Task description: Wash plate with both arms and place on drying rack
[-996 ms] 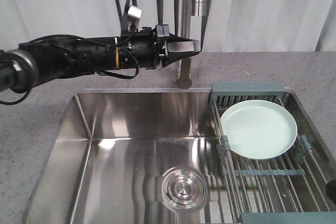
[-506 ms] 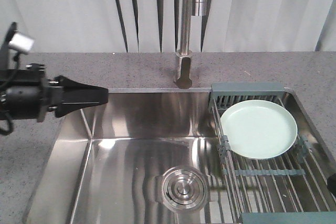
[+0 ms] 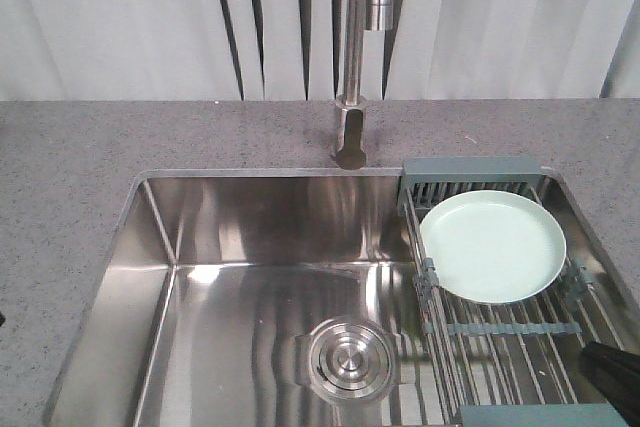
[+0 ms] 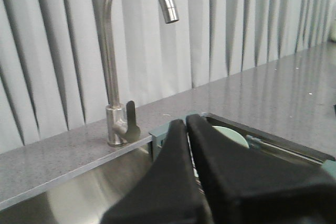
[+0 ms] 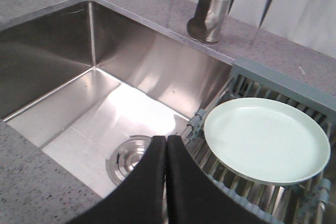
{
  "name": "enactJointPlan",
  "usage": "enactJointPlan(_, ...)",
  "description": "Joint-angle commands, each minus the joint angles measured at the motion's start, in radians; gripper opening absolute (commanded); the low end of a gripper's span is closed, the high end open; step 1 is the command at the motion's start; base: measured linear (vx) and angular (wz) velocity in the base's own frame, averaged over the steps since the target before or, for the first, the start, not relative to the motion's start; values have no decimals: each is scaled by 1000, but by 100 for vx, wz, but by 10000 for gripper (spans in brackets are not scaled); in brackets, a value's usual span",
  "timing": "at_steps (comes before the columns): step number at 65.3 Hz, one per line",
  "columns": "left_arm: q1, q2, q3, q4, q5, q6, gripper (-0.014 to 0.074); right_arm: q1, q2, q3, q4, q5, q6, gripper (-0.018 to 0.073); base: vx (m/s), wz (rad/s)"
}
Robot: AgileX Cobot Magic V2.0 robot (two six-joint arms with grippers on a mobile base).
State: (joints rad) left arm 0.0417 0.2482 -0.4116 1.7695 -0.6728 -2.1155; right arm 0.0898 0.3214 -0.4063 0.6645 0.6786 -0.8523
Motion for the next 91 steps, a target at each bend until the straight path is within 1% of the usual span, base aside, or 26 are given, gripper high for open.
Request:
enactJointPlan(1,2,-58,54,4,98,-22,-7,37,15,-25,27,-63,-18,-1,0,0)
enactJointPlan(10,2,-37,106,4,103,-22,-7,37,15,-25,19,-54,-17,-1,0,0)
enactJointPlan(19,2,-26,105,4,102,-22,-6,37,15,-25,21,-44,-17,-1,0,0)
enactJointPlan(33,2,-26,105,4,62,-21,-6,37,15,-25,24,-31,-17,-1,0,0)
enactJointPlan(71,2,-26,105,1,69,-21,-6,37,15,-25,24,-31,-17,-1,0,0)
enactJointPlan(76,2,-26,105,-27,73,-21,-6,37,15,-25,24,-31,-17,-1,0,0)
enactJointPlan(80,2,-26,107,-79,84,-21,-6,37,15,-25,24,-31,-17,-1,0,0)
enactJointPlan(87,2,-27,135,-201,134,-21,-6,37,15,-25,25,-32,-17,-1,0,0)
enactJointPlan(88,2,-27,142,-229,146,-19,-6,37,15,-25,25,-32,-17,-1,0,0)
enactJointPlan(91,2,-27,166,-301,164,14,-6,37,15,-25,25,-32,-17,-1,0,0)
